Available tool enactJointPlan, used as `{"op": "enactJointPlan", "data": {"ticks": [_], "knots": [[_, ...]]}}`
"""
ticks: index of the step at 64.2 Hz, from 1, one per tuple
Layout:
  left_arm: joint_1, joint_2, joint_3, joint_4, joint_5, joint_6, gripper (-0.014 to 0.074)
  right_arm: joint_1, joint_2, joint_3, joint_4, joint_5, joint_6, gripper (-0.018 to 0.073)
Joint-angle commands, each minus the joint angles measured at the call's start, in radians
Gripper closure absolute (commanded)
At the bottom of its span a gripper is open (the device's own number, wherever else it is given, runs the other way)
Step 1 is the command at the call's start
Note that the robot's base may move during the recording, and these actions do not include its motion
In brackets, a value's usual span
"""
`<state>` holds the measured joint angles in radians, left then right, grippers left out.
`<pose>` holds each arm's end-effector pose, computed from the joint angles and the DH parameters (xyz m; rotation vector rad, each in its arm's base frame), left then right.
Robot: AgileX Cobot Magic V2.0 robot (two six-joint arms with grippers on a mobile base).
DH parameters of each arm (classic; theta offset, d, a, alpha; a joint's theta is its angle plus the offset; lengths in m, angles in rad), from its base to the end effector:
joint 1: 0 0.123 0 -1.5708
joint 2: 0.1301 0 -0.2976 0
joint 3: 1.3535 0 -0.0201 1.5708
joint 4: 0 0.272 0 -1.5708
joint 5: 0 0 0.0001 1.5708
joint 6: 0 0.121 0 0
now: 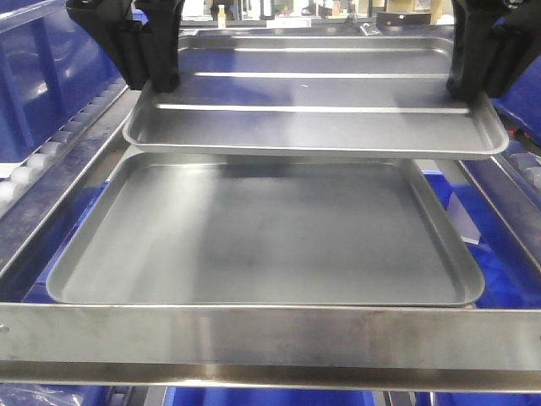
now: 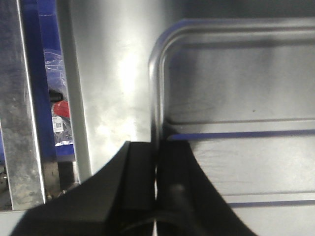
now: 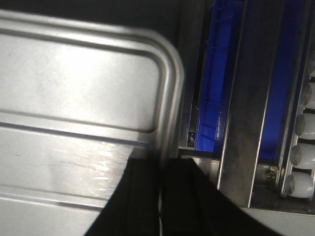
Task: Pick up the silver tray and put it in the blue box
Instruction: 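Lift the small silver tray with both grippers off the larger tray, then hold the tray in both grippers while the base turns away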
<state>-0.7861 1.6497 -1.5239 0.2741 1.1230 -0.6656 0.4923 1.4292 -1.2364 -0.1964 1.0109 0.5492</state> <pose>0.2912 -0.2498 0.3167 0.2499 2.6464 -0.0943 0.2936 0.1347 0.3051 -0.0121 2.6544 0.0851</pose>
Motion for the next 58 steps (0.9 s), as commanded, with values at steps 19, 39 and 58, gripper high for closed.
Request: {"op": "enactJointPlan", "data": {"ticks": [19, 39, 58], "knots": [[-0.011, -0.046, -0.029, 0.036, 0.012, 0.025, 0.0701, -0.002, -0.043, -0.029, -0.054, -0.03, -0.014, 0.05], [-0.011, -0.046, -0.029, 0.034, 0.012, 0.025, 0.0701, -0.002, -0.043, -0.029, -0.054, -0.031, -0.014, 0.05], [-0.011, -0.046, -0.029, 0.034, 0.012, 0.025, 0.0701, -0.002, -0.043, -0.029, -0.054, -0.031, -0.014, 0.05]]}}
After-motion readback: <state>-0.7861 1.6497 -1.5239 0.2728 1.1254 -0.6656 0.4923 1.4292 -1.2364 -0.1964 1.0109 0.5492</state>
